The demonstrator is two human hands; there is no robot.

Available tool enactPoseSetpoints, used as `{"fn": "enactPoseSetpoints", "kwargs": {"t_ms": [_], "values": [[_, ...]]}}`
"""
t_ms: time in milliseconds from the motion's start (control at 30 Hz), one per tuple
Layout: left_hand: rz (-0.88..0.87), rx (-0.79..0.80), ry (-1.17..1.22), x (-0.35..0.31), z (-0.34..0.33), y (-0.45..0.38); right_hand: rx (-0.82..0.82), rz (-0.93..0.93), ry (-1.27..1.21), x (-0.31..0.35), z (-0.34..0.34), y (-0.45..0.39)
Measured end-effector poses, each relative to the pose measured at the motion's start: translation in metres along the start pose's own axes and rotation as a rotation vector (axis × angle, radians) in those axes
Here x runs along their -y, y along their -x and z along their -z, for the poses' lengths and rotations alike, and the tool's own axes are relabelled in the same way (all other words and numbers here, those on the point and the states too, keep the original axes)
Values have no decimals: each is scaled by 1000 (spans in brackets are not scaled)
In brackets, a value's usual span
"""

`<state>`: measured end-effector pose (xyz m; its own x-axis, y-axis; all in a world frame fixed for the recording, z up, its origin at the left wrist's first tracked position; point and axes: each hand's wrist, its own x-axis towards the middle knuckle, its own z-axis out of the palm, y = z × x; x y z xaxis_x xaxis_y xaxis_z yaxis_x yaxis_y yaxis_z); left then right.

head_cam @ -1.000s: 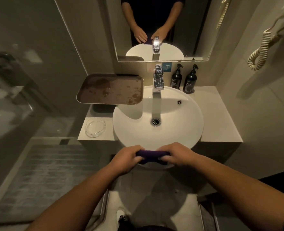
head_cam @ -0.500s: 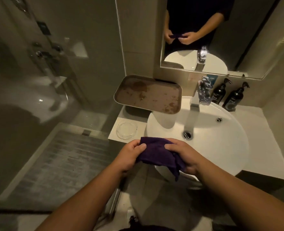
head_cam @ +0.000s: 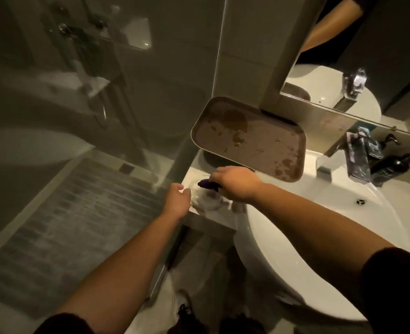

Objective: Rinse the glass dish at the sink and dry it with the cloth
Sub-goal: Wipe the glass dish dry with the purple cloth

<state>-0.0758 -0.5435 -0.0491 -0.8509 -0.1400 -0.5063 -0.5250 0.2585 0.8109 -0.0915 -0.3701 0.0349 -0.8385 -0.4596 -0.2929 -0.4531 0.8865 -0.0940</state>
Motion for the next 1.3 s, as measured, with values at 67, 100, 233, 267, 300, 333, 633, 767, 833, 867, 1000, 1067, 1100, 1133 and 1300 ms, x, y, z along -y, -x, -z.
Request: {"fn": "enactPoseSetpoints", "kwargs": {"t_ms": [67,100,233,267,300,333,633,767,833,867,1000,1067,1100,1133,1300], "values": [[-49,-32,-172,0,0,-15,168,67,128,-3,-19,-28],[-78,-43,-271,-1,0,-21,235,86,141,-4,-26,-39],[-172,2,-642,-7,-1,-42,404,154,92,-12,-32,-72],[-191,47,-730,-8,-3,-47,431,178,85,-14,-31,-77],[-213,89,-810,-9,-4,-51,455,198,77,-14,-30,-81],[-228,123,-873,-11,-5,-54,473,213,71,-14,-31,-83],[-251,12,-996,-4,-20,-49,339,-68,-165,-6,-50,-78],[-96,-85,-788,16,-36,-19,334,-109,-238,-4,-57,-66],[-76,-92,-731,18,-38,-13,400,7,-198,-11,-50,-65],[-92,-68,-744,14,-35,-17,435,82,-173,-15,-45,-66],[-245,183,-997,-10,-21,-46,502,356,10,-24,-31,-69],[-310,231,-1095,-13,-21,-51,471,389,68,-24,-31,-67],[-327,212,-1111,-11,-22,-50,447,359,56,-23,-33,-66],[-332,177,-1109,-9,-24,-47,420,314,30,-22,-36,-63],[-255,22,-1011,0,-28,-35,299,-44,-151,0,-52,-56]]}}
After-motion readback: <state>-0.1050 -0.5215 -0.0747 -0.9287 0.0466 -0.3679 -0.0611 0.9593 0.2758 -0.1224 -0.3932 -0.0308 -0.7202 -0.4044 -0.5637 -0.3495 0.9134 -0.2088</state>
